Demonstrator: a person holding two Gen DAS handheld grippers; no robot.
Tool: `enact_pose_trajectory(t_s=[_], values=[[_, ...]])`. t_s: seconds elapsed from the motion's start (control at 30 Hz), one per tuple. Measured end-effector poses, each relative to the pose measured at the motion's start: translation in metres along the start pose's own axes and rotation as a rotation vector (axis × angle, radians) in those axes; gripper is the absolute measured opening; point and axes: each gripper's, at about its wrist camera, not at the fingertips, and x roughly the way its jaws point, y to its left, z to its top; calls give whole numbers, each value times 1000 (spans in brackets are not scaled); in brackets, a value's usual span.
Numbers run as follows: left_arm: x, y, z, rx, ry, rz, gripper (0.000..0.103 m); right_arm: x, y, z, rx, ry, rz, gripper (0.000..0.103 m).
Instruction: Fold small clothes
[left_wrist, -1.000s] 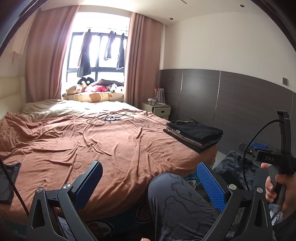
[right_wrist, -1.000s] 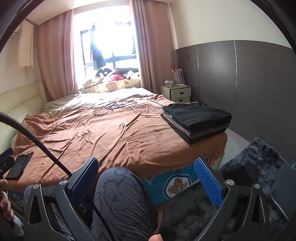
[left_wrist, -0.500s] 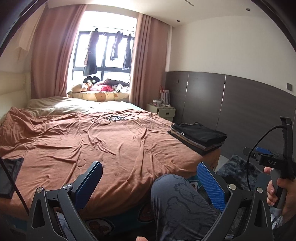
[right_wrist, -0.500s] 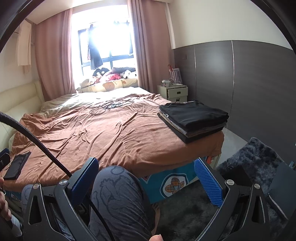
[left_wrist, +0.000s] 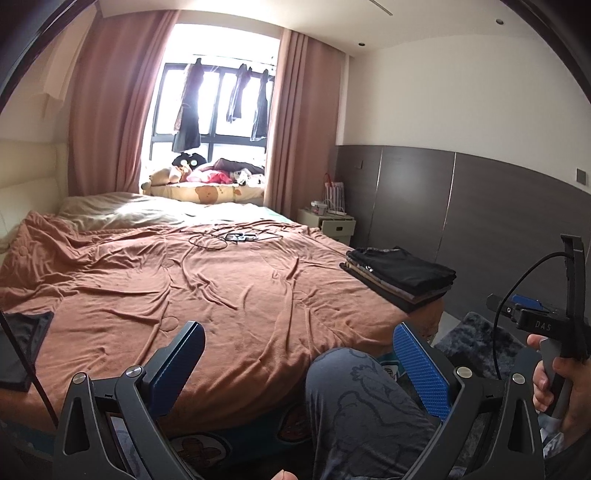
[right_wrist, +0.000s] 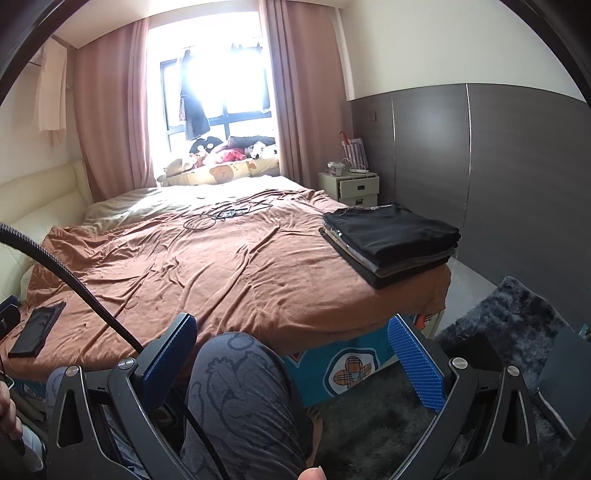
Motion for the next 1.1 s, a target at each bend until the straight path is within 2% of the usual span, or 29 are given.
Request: enact_pose_trajectory(t_s=[0.23,1.1], values=[[-9,5,1,0,-17,48,103,-3,6,0,-9,-6,-2,103],[-20,-2,0,13,-22,28,103,-8,-7,-4,-25,-25,5,103]])
